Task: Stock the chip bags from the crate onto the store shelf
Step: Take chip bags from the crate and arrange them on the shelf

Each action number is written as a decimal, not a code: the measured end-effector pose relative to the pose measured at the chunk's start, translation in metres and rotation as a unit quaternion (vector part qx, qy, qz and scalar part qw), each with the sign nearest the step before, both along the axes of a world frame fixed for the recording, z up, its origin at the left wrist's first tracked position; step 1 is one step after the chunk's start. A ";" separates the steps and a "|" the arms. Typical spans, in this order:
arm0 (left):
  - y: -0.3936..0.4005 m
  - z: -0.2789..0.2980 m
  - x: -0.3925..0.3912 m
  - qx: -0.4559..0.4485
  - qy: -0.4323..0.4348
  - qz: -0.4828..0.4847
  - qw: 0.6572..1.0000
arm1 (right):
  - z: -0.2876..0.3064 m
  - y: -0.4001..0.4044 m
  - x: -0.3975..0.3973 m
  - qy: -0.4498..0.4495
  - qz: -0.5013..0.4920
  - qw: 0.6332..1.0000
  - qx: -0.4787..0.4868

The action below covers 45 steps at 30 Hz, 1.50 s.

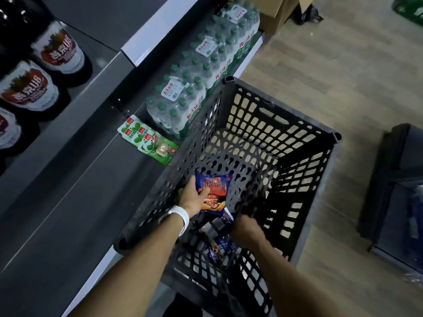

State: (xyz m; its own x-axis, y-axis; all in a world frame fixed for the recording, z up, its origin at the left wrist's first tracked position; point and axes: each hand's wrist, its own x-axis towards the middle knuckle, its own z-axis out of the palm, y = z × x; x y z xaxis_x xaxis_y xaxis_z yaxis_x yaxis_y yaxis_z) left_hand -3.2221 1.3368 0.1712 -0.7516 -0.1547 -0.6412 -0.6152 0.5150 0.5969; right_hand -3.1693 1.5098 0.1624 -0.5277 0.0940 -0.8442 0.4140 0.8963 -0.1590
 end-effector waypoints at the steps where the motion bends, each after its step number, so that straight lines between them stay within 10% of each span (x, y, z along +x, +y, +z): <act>1: 0.000 0.000 0.001 -0.018 0.018 -0.013 1.000 | -0.003 -0.005 0.012 -0.016 0.116 0.993 -0.016; 7: 0.002 -0.003 -0.003 -0.050 0.062 -0.034 0.996 | -0.017 -0.026 0.045 0.001 0.396 0.918 0.028; 15: -0.005 0.009 -0.019 0.099 0.081 0.024 0.991 | -0.038 -0.020 0.037 0.163 0.327 0.930 0.037; 22: 0.000 0.024 -0.028 0.152 0.076 0.065 0.983 | 0.000 0.001 -0.004 0.207 -0.083 0.961 -0.164; 35: 0.013 0.070 -0.034 0.162 0.080 0.049 0.982 | 0.043 0.029 -0.046 0.297 -0.438 0.848 -0.036; 45: 0.001 0.071 -0.016 0.244 -0.046 0.036 0.968 | 0.070 0.040 -0.063 0.299 -0.515 0.782 -0.182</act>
State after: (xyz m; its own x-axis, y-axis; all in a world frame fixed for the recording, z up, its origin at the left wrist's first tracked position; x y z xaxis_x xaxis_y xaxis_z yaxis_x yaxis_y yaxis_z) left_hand -3.2381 1.3382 0.2422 -0.6865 0.1337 -0.7147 -0.7009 0.1399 0.6994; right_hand -3.2325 1.5493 0.2329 -0.6403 0.5409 -0.5453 0.6413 -0.0142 -0.7671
